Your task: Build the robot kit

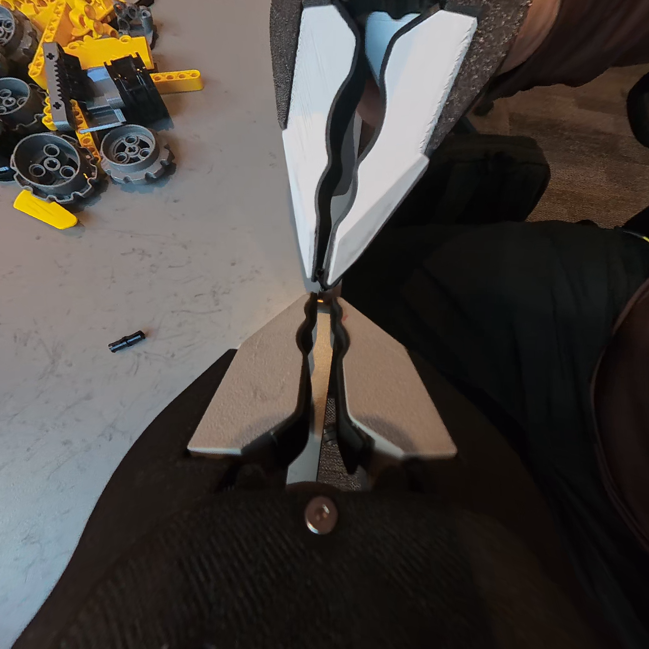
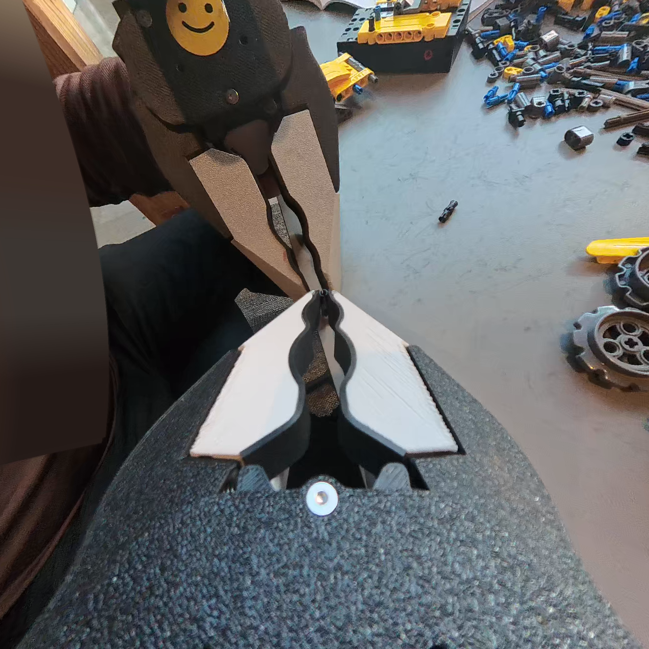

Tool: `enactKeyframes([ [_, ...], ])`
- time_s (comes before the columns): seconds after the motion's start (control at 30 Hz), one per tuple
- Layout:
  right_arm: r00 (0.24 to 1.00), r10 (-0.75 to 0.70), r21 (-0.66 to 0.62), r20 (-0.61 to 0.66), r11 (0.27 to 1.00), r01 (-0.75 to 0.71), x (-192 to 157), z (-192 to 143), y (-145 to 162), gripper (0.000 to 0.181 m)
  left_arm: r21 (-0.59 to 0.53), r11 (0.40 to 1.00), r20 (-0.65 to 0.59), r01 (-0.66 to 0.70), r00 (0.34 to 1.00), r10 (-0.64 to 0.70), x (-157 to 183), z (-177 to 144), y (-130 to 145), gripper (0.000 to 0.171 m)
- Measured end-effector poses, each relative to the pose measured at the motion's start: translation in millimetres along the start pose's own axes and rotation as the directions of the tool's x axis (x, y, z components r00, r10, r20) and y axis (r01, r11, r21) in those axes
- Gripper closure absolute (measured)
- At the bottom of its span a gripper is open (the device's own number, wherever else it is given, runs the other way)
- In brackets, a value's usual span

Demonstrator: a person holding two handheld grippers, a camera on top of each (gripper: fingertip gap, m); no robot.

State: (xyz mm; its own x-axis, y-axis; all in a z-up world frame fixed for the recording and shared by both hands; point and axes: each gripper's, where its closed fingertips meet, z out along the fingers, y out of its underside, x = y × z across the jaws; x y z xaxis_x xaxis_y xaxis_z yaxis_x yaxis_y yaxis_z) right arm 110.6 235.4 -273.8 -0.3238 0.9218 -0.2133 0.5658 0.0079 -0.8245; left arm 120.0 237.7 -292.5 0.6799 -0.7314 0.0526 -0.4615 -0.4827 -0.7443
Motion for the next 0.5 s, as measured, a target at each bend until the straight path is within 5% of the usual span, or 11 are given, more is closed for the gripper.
enactKeyframes([
  [0.5,1.0,-0.003,0.049,-0.02,0.999,0.004,0.4,-0.5,1.4,0.181,0.007,1.0,-0.004,0.013,1.0,-0.013,0.6,1.3,-1.1,0.167],
])
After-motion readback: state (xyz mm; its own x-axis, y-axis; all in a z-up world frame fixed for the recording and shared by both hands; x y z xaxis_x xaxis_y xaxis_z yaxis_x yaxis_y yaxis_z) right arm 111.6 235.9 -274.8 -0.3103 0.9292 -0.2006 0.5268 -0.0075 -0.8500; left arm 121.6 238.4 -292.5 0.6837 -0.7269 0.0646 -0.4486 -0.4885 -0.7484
